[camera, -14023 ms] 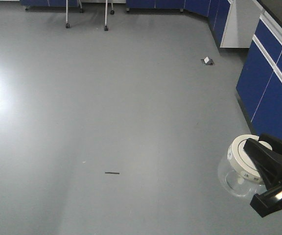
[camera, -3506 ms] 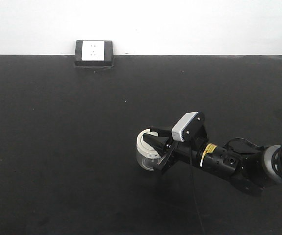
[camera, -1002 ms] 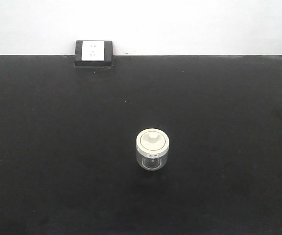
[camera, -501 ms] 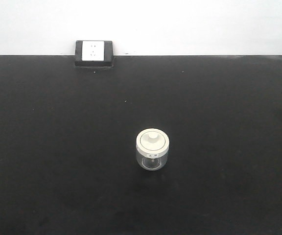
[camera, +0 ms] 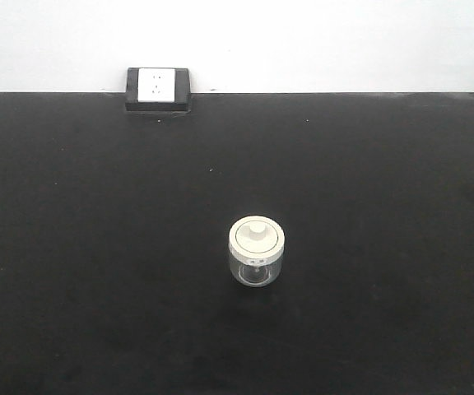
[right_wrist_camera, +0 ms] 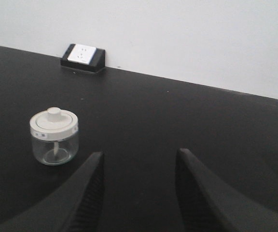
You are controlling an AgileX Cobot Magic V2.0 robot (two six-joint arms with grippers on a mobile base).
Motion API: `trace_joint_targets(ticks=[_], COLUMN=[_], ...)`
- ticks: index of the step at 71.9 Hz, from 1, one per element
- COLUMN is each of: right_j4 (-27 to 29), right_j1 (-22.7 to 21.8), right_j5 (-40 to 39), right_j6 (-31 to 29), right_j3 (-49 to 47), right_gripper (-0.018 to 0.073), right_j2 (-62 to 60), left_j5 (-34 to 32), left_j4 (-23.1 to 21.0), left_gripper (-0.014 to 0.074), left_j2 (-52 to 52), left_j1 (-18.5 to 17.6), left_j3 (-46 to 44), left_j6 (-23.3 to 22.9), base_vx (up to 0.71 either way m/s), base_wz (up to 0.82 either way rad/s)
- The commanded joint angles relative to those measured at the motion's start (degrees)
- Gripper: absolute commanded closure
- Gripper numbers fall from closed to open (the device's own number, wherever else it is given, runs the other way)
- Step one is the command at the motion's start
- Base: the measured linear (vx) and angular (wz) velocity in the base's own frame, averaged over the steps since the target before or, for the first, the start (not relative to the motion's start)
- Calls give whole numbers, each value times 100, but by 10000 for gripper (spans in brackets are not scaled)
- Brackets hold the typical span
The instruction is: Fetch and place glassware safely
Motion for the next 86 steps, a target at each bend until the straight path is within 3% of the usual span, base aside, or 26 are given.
trace_joint_targets(ticks=[1,18,24,31,86], right_j4=[-242,-164,-164,-164,-166], right_j1=[1,1,1,1,1], right_j5=[-946,-989,-989,-996,-1018], right_j6=[-64,-45,12,31,56], right_j3=[43,62,62,62,62], right_gripper=[239,292,396,577,567], right_j2=[3,3,3,3,3], left_j5=[-457,-457,-457,-457,-457], left_j4=[-49,-49,-49,-49,-49], left_gripper=[603,603,603,603,603], left_j2=[92,92,92,92,92], left_j1=[-46,-46,-46,-46,-46], left_j3=[-138,-138,-138,-138,-138], left_j6=[-45,-45,-45,-45,-45], base_vx=[0,0,0,0,0], base_wz=[0,0,0,0,0])
